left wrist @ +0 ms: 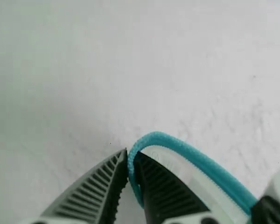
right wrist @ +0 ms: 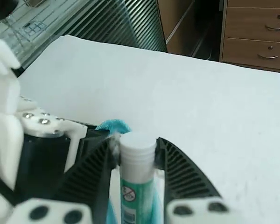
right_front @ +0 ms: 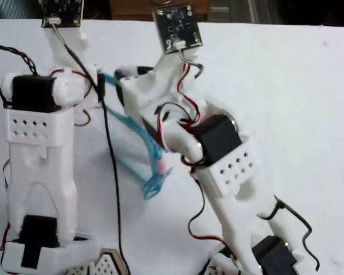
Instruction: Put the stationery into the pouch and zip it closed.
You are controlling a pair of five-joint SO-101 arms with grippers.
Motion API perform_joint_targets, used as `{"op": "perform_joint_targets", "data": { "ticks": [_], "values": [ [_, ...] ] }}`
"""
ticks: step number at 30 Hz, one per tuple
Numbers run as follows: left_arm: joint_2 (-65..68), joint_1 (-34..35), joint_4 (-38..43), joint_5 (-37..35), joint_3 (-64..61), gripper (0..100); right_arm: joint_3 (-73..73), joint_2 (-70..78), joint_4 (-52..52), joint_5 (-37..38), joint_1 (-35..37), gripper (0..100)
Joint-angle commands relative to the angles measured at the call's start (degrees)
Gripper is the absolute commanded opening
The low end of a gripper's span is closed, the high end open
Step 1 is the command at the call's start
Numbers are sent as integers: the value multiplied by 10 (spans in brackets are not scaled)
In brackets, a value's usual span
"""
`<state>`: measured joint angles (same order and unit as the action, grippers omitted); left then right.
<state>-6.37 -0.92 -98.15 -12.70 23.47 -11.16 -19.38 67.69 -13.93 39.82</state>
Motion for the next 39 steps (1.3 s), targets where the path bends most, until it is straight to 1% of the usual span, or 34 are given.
{"op": "perform_joint_targets", "data": {
  "ticks": [1, 3, 4, 9, 11, 16, 20, 22, 26, 29, 32, 36, 39],
  "values": [
    [2, 5, -13, 1, -2, 23, -7, -21, 44, -1, 15, 179],
    [2, 5, -11, 1, -2, 23, -8, -21, 68, -3, 31, 270],
    [2, 5, -11, 1, -2, 23, -14, -23, 79, -1, 36, 292],
    [2, 5, -11, 1, -2, 23, -73, -67, 110, 1, 37, 296],
    [2, 5, -11, 1, -2, 23, -90, -84, 138, 1, 37, 296],
    [2, 5, -11, 1, -2, 23, -110, -117, 252, 2, 39, 296],
    [2, 5, -11, 1, -2, 23, -91, -125, 339, 2, 52, 298],
    [2, 5, -12, 1, -2, 23, -45, -137, 337, 6, 55, 298],
    [2, 5, -13, 1, -2, 23, 74, -178, 335, 77, 100, 298],
    [2, 6, -13, 1, -2, 23, 176, -205, 329, 90, 115, 298],
    [2, 6, -13, 1, -2, 23, 276, -233, 275, 90, 115, 298],
    [2, 6, -13, 1, -2, 23, 389, -278, 173, 94, 115, 297],
    [1, 6, -13, 2, -2, 23, 454, -313, 154, 138, 115, 297]
  ]
}}
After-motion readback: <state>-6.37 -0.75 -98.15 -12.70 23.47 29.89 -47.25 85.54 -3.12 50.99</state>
